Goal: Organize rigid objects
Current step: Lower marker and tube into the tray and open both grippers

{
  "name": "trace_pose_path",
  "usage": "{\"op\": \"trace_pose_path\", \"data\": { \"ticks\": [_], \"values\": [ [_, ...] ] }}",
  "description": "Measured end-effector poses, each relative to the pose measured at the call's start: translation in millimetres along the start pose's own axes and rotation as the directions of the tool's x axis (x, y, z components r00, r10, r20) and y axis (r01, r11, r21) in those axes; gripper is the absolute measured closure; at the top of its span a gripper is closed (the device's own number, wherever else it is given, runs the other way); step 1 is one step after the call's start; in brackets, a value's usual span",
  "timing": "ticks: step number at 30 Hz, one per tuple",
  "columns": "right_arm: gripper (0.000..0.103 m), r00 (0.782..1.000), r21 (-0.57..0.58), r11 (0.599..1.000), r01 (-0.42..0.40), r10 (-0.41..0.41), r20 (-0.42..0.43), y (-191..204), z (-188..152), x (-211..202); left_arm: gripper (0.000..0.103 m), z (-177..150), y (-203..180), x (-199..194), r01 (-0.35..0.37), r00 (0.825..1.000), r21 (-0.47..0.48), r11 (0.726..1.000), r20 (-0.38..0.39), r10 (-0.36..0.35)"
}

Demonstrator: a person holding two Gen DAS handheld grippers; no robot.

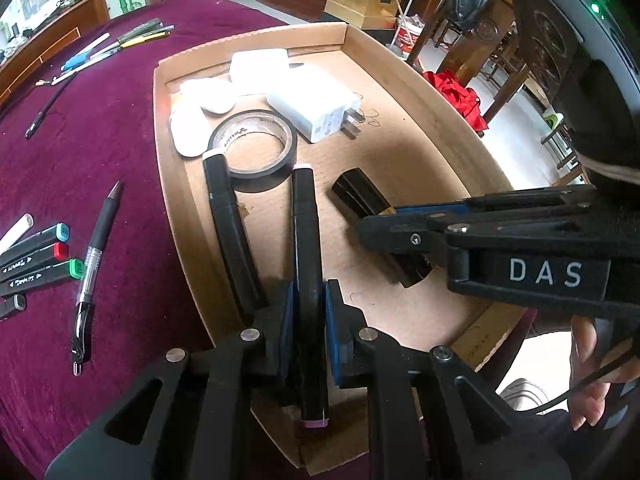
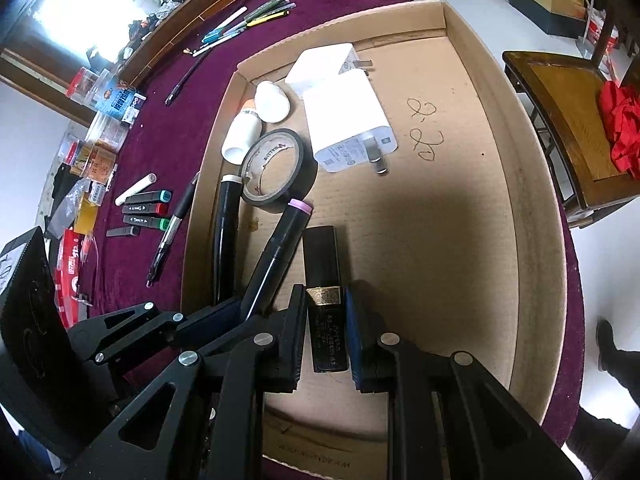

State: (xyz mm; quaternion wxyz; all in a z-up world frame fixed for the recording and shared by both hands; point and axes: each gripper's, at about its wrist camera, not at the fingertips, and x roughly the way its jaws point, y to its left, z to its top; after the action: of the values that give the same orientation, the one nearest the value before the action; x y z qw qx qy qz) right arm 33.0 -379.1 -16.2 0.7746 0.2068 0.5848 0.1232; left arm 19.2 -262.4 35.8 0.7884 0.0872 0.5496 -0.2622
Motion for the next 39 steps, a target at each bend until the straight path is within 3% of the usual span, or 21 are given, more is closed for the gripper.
{"op": "trace_pose_path", "data": {
  "ticks": [14, 22, 26, 39],
  "values": [
    [0.086, 1.000, 0.020, 1.000, 0.006, -0.006, -0.003, 1, -6, 0, 0.090, -8, -3, -2, 0.003, 1.000, 0.017, 1.000, -0.006, -0.003],
    [0.077, 1.000, 0.036, 0.999, 0.015, -0.016, 0.021, -2, -11, -10, 0.086, -10, -5, -6, -0.002, 1.000, 0.027, 1.000, 0.003, 0.002],
    [0.072, 0.999, 0.059, 0.998, 0.007, -0.010, 0.044, -5, -13, -16, 0.077, -11, -10, -13, -0.012, 1.000, 0.043, 0.999, 0.024, 0.011],
    [0.072, 0.991, 0.049, 0.999, 0.006, -0.012, 0.132, 14, -13, -34, 0.076, -19, 2, -43, -0.010, 0.995, 0.024, 1.000, 0.104, 0.008]
  ]
}}
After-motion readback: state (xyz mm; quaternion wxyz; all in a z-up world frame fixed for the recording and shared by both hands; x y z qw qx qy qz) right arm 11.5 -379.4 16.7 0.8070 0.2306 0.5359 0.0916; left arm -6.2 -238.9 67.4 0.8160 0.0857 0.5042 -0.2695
